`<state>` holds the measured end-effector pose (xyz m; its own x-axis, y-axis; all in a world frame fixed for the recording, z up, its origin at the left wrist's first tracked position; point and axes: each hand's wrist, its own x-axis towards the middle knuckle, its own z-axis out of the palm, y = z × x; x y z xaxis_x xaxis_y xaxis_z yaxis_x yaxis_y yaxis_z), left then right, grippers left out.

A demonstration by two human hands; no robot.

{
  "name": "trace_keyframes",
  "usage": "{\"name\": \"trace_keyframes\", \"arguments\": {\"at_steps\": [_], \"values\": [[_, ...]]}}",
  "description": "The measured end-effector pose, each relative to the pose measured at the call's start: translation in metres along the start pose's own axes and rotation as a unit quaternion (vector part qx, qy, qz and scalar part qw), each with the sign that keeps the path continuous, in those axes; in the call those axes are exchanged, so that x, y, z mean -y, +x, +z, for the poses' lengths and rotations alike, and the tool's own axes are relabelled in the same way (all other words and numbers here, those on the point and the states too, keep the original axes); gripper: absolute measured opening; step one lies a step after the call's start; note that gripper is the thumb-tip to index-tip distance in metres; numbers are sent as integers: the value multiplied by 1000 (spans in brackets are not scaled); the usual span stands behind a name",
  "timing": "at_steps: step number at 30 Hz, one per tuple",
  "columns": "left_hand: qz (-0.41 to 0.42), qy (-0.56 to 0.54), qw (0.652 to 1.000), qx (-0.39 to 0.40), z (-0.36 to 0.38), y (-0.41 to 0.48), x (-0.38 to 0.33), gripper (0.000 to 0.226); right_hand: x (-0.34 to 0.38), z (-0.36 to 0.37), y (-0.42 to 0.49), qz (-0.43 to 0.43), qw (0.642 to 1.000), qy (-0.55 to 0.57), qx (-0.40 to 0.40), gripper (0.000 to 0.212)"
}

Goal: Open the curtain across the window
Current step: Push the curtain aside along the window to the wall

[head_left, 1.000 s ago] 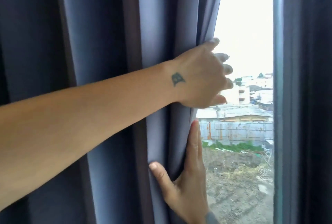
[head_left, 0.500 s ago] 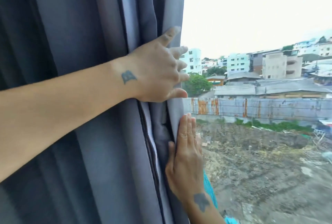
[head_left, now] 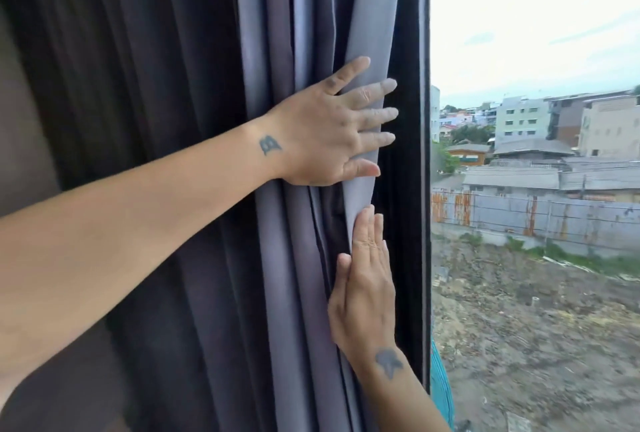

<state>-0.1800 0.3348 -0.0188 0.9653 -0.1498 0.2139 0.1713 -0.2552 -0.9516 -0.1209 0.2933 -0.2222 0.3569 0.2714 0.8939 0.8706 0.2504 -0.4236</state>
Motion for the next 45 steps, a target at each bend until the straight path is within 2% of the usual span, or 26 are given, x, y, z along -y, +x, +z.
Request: {"name": "trace_keyframes", "arguments": {"at_steps": [6, 12, 28, 37, 45], "values": [[-42, -38, 998, 24, 51, -49, 16, 65, 19, 72, 3, -2, 1000, 29, -10, 56], [-86, -5, 992, 87, 112, -95, 34, 69, 28, 154, 12, -9, 999, 41, 20, 58], [-64, 22, 998, 14, 268, -181, 90, 60, 33, 347, 34, -7, 993, 115, -16, 50], [-77, 9, 997, 26, 330, -215, 100, 59, 25, 416, 38, -20, 994, 103, -14, 50], [-92, 22, 992, 83, 376, -252, 116, 73, 32, 471, 45, -26, 996, 87, 0, 53]]}}
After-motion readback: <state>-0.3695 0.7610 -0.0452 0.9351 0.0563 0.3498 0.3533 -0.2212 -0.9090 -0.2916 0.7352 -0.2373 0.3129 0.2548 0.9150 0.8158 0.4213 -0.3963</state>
